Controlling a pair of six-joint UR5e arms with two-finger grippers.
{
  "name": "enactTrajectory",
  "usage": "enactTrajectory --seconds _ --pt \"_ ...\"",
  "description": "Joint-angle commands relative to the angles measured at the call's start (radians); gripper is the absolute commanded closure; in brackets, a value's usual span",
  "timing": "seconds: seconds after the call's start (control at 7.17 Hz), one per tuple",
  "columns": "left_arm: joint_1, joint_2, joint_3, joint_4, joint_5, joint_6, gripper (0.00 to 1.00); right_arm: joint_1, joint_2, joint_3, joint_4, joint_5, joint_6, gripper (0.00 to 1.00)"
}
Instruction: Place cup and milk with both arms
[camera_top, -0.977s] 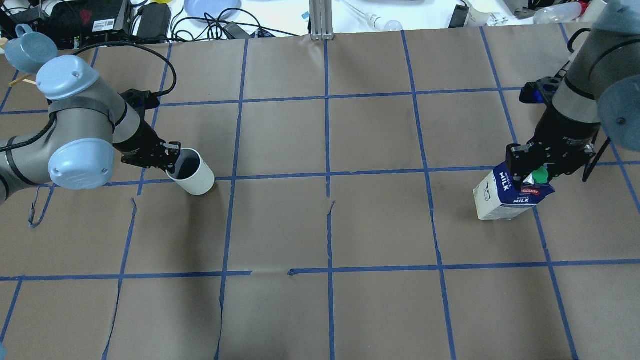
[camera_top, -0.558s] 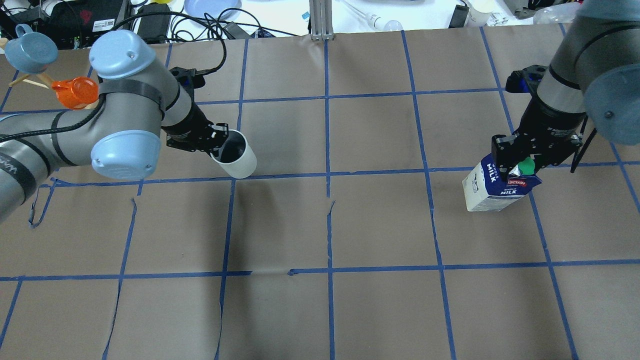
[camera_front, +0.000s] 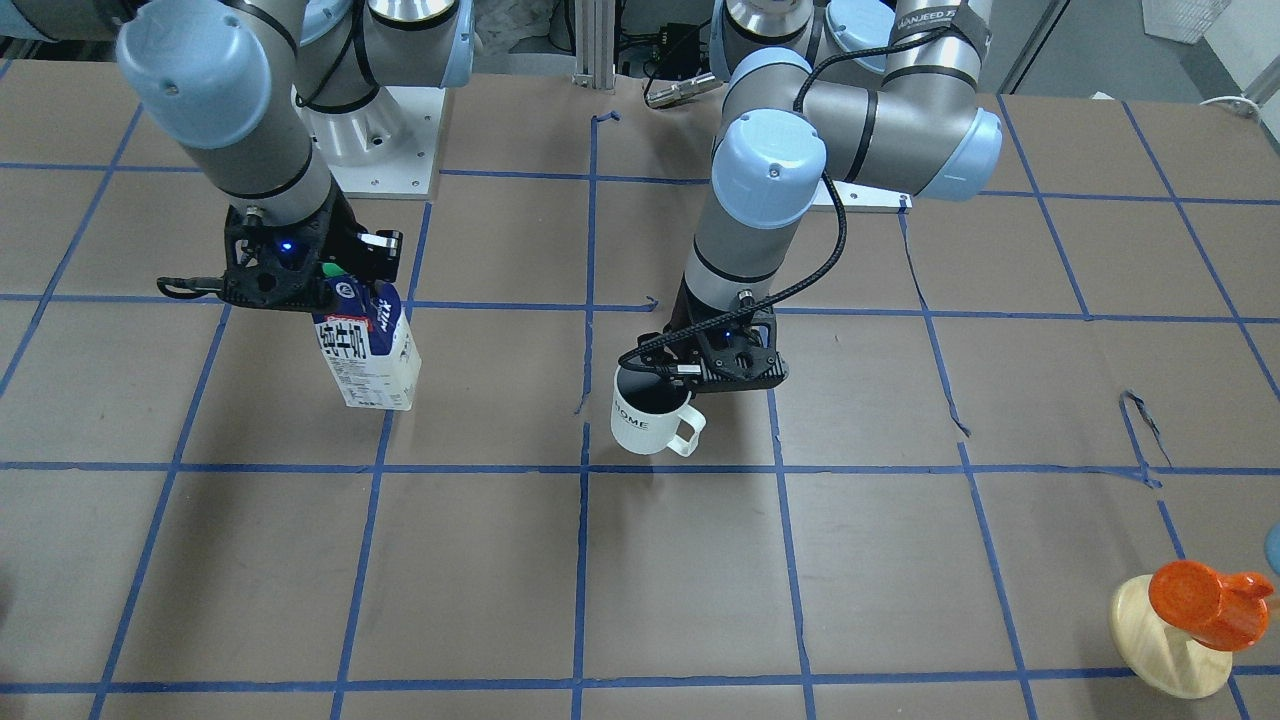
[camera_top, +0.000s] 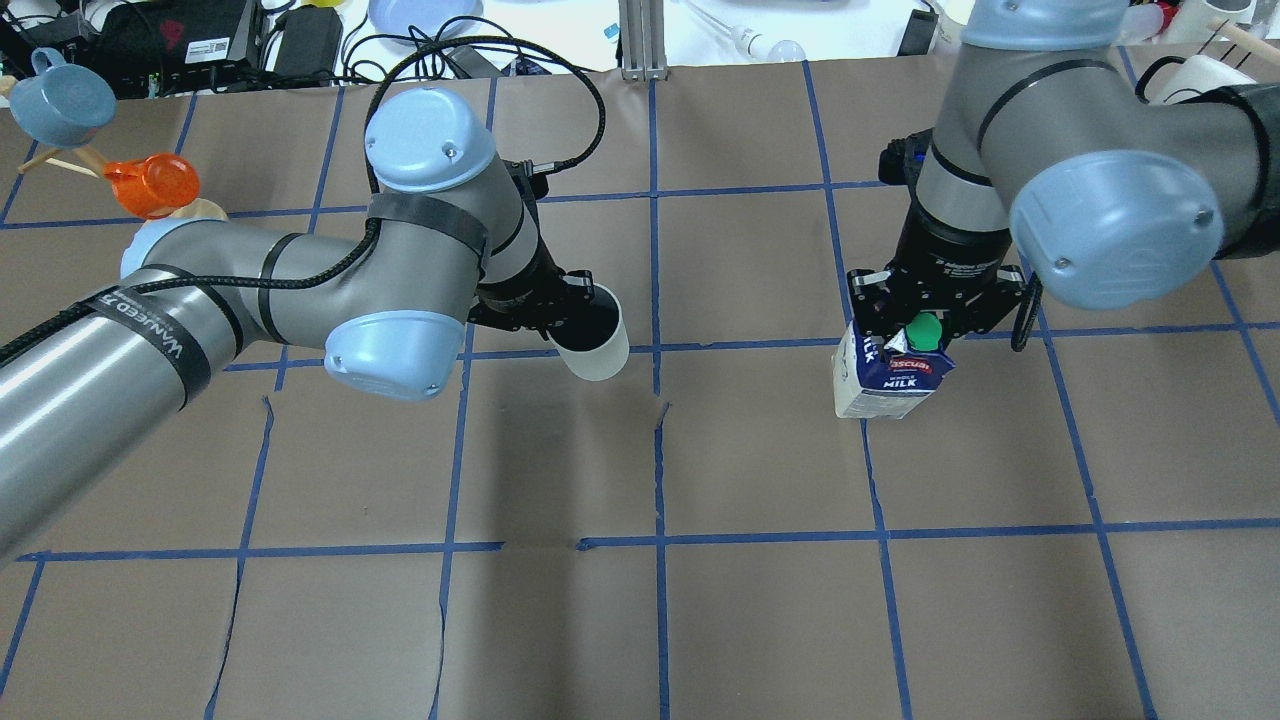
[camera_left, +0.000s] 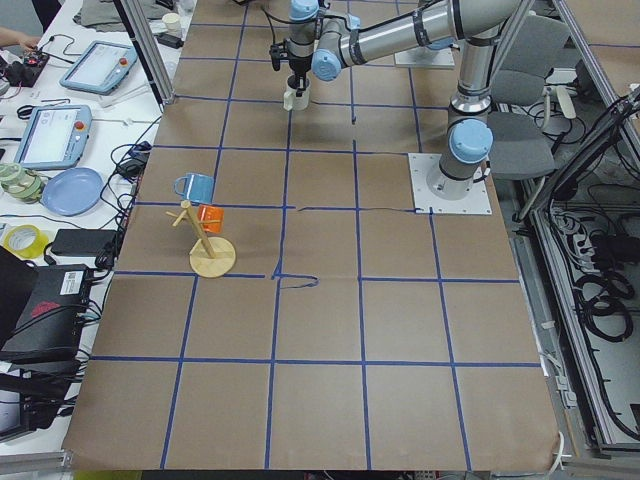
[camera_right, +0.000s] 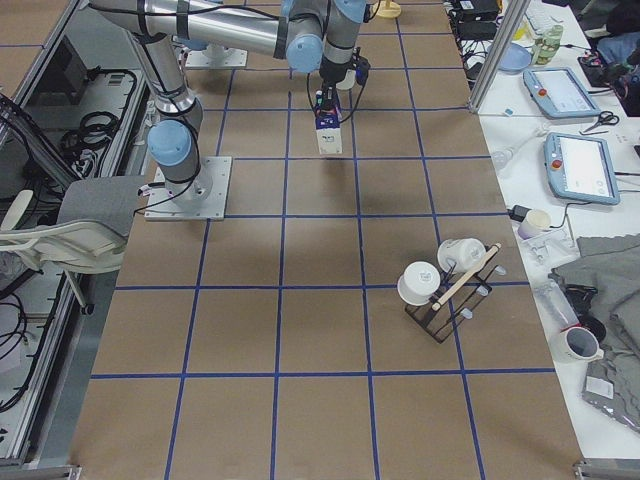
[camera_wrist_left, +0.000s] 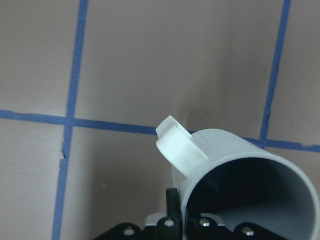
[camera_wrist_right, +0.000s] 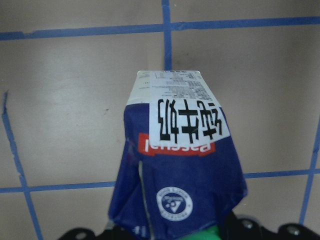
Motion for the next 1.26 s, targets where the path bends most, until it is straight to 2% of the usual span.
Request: enactTrajectory --seconds 0.0,0.14,0.84,0.98,1.12 --pt "-0.006 -0.072 0.088 -0.003 -0.009 -0.006 0.94 0.061 0.023 -0.029 -0.007 0.014 0.066 0.50" --pt "-0.017 -0.107 0.130 -0.004 -0.011 -0.018 0.94 0.061 0.026 -0.039 -0.006 0.012 0.066 0.50" --pt "-0.054 -0.201 0.133 0.035 -0.011 -0.055 0.94 0.062 0.045 -0.057 -0.012 0.015 0.066 0.50" --pt "-0.057 -0.213 0.133 0.046 -0.011 -0.052 0.93 0.061 0.101 -0.131 0.007 0.010 0.068 0.50" --pt "-0.059 -0.218 0.133 0.045 -0.011 -0.049 0.82 0.061 0.176 -0.226 0.046 0.012 0.068 0.50"
